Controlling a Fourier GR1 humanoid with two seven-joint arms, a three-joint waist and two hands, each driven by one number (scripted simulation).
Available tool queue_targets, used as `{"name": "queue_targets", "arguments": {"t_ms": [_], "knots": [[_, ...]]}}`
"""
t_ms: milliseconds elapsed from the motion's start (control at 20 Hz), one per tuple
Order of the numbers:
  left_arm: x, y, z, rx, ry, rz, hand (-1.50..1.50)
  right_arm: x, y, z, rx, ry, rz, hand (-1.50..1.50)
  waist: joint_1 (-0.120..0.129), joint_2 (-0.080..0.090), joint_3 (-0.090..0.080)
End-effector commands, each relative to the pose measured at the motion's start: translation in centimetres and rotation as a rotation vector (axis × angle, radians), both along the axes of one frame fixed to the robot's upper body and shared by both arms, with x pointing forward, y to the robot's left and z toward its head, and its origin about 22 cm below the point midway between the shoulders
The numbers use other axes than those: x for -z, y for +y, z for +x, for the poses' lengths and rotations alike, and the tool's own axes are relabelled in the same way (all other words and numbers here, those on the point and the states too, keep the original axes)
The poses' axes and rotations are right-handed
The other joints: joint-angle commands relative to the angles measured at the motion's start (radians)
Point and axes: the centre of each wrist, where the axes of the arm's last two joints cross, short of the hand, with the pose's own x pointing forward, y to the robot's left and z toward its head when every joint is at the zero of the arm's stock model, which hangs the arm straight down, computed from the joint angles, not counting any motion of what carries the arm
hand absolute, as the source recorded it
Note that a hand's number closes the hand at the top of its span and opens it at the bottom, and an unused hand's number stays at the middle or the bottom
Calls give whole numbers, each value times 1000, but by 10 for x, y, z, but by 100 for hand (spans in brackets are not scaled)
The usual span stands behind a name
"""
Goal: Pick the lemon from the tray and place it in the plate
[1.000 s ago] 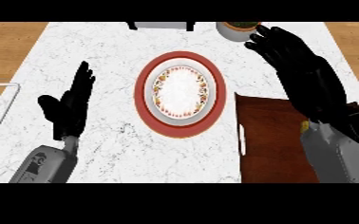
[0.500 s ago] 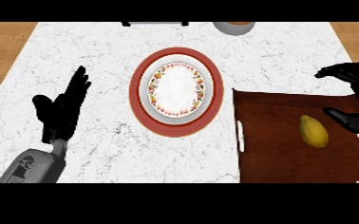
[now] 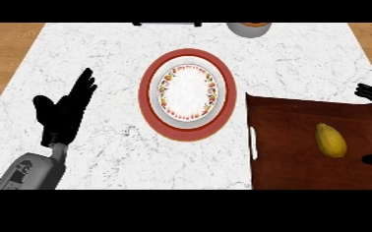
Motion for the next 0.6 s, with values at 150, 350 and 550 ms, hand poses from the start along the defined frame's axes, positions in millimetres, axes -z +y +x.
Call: {"name": "queue_targets", "arguments": {"t_ms": [150,350,550], "knots": [[-1,4,1,6,16,8,0,3,-36,-4,-153,-23,-127,-150,9,-6,-4],[-1,-7,9,13,9,10,0,17,-21,11,-209,0,-230,-150,7,-6,-5],[-1,17,7,-2,13,15,0,20,-25,11,-250,63,-343,-150,6,-7,-6]]}}
